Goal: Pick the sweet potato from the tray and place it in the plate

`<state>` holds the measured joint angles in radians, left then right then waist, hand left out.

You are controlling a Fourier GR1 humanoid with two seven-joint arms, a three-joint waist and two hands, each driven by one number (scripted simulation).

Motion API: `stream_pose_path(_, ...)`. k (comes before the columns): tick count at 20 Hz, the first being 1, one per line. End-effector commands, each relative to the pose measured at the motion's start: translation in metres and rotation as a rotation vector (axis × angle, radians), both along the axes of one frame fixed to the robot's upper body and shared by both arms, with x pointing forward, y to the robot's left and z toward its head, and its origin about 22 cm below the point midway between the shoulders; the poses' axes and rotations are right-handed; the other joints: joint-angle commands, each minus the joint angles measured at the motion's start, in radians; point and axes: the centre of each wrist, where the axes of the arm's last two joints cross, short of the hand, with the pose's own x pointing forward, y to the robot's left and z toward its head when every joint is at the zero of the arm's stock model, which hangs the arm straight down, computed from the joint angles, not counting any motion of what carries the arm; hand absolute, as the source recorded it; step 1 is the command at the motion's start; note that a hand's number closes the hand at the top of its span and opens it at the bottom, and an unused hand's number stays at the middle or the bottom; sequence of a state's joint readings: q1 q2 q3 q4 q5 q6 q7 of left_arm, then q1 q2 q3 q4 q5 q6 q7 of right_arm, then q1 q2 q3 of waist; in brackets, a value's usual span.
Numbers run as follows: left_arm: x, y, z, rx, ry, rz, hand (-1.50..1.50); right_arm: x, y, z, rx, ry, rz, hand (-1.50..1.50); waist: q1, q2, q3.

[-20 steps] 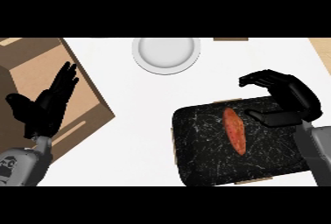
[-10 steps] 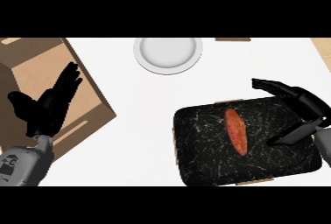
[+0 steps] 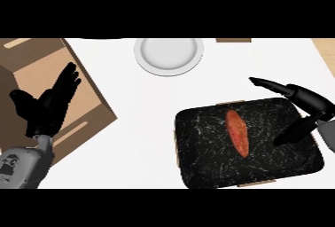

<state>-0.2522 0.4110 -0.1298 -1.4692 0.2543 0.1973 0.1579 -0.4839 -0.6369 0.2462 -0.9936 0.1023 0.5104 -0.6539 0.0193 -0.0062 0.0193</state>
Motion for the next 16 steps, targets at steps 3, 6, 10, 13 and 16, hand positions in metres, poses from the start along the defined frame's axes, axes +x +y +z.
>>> stream_pose_path(3, -0.010, -0.006, -0.027, -0.004, 0.117, 0.008, 0.00, 0.008, 0.019, 0.006, -0.146, 0.050, 0.161, -1.50, -0.004, 0.010, -0.019)
stream_pose_path(6, -0.019, 0.013, -0.040, 0.015, 0.103, 0.032, 0.00, -0.002, 0.020, -0.008, -0.233, 0.002, 0.164, -1.50, -0.006, 0.010, -0.019)
stream_pose_path(10, -0.017, 0.006, -0.022, -0.008, 0.113, 0.009, 0.00, 0.006, 0.036, -0.004, -0.327, -0.026, 0.153, -1.50, -0.002, 0.008, -0.019)
stream_pose_path(13, -0.012, 0.007, -0.026, -0.011, 0.118, 0.032, 0.00, 0.009, 0.036, 0.001, -0.385, -0.022, 0.177, -1.50, -0.008, 0.009, -0.019)
stream_pose_path(16, -0.019, 0.013, -0.044, -0.010, 0.125, 0.025, 0.00, 0.009, 0.052, -0.005, -0.436, -0.018, 0.199, -1.50, -0.010, 0.010, -0.020)
